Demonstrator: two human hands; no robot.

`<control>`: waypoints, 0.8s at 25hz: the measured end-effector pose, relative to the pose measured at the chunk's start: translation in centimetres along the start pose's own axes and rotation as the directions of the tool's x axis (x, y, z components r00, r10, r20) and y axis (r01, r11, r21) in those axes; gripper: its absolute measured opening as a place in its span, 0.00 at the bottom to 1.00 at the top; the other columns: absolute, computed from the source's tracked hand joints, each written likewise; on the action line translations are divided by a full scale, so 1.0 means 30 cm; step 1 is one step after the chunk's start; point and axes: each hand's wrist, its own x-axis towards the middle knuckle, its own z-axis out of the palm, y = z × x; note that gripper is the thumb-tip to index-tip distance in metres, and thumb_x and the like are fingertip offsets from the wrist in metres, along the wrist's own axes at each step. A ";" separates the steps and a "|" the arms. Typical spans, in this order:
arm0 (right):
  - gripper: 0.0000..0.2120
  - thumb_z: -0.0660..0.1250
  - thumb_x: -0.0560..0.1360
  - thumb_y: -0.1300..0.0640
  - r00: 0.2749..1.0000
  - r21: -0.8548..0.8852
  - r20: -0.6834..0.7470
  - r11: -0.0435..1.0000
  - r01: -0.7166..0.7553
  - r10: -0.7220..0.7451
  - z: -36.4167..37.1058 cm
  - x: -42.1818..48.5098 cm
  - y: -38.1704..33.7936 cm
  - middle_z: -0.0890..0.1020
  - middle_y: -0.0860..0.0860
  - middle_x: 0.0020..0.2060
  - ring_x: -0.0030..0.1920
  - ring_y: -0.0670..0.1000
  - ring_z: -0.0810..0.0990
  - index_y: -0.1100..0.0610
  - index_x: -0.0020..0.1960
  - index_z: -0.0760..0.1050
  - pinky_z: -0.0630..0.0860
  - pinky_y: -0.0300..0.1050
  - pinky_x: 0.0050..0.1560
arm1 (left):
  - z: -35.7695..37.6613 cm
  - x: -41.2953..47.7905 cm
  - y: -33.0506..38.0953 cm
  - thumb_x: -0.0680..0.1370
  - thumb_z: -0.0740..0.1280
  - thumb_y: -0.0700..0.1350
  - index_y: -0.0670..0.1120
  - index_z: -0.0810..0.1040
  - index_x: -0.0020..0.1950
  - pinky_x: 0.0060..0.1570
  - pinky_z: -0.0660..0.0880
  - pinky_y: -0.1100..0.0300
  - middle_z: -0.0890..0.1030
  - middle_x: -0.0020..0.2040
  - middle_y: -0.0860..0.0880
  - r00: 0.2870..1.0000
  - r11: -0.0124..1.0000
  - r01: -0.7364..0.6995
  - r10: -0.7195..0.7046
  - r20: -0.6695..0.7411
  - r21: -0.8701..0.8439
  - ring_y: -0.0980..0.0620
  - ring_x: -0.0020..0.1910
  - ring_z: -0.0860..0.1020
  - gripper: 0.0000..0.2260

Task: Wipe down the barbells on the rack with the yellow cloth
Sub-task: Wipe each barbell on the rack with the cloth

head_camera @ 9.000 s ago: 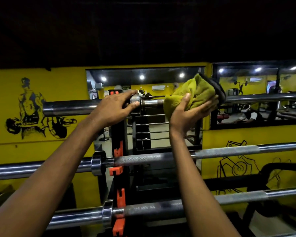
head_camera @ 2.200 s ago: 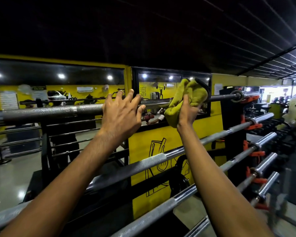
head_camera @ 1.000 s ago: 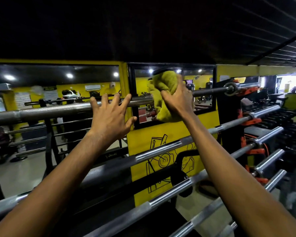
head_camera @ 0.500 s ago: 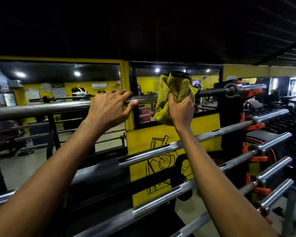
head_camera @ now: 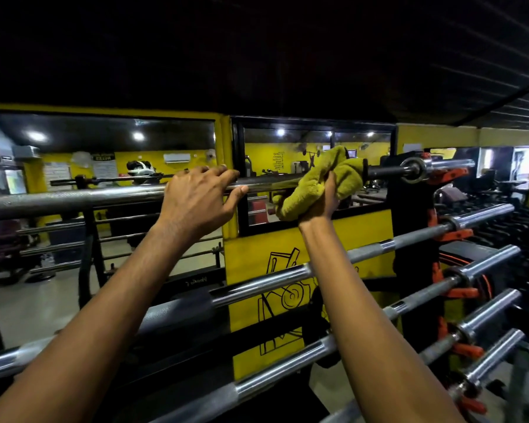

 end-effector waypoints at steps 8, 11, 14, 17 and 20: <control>0.37 0.71 0.74 0.40 0.968 -0.850 0.071 0.494 0.185 -0.240 -0.094 0.093 -0.103 0.75 0.57 0.67 0.66 0.60 0.76 0.56 0.75 0.61 0.75 0.58 0.66 | -0.024 0.094 0.091 0.81 0.45 0.58 0.42 0.77 0.57 0.65 0.66 0.44 0.73 0.68 0.38 0.997 0.995 0.022 -0.015 0.070 -0.101 0.41 0.65 0.72 0.27; 0.46 0.72 0.72 0.37 0.912 -0.935 0.246 0.167 0.312 -0.328 -0.099 0.122 -0.132 0.64 0.59 0.74 0.71 0.62 0.69 0.58 0.78 0.55 0.69 0.61 0.71 | -0.004 0.099 0.087 0.79 0.40 0.60 0.47 0.64 0.75 0.56 0.73 0.50 0.64 0.75 0.40 0.998 0.991 -0.067 0.067 -0.005 -0.113 0.41 0.69 0.70 0.31; 0.41 0.69 0.67 0.33 0.844 -0.872 0.457 0.045 0.487 -0.282 -0.080 0.144 -0.114 0.75 0.55 0.65 0.65 0.57 0.74 0.56 0.72 0.67 0.69 0.61 0.69 | 0.034 0.090 0.073 0.81 0.41 0.62 0.56 0.44 0.79 0.56 0.74 0.51 0.55 0.79 0.44 0.983 0.983 -0.177 0.174 -0.064 -0.053 0.42 0.71 0.67 0.28; 0.27 0.68 0.71 0.37 0.804 -0.860 0.478 -0.002 0.510 -0.354 -0.078 0.197 -0.156 0.81 0.52 0.54 0.56 0.54 0.79 0.55 0.61 0.75 0.75 0.56 0.62 | 0.068 0.086 0.051 0.81 0.41 0.61 0.58 0.42 0.79 0.62 0.70 0.50 0.54 0.79 0.46 0.942 0.950 -0.311 0.313 -0.118 0.039 0.43 0.71 0.67 0.26; 0.19 0.71 0.75 0.45 0.843 -0.895 0.369 0.094 0.436 -0.391 -0.091 0.238 -0.245 0.81 0.50 0.52 0.52 0.51 0.80 0.56 0.59 0.76 0.72 0.41 0.49 | 0.071 0.080 0.051 0.80 0.42 0.62 0.58 0.42 0.79 0.66 0.68 0.50 0.59 0.78 0.47 0.930 0.936 -0.345 0.350 -0.113 0.062 0.44 0.71 0.67 0.28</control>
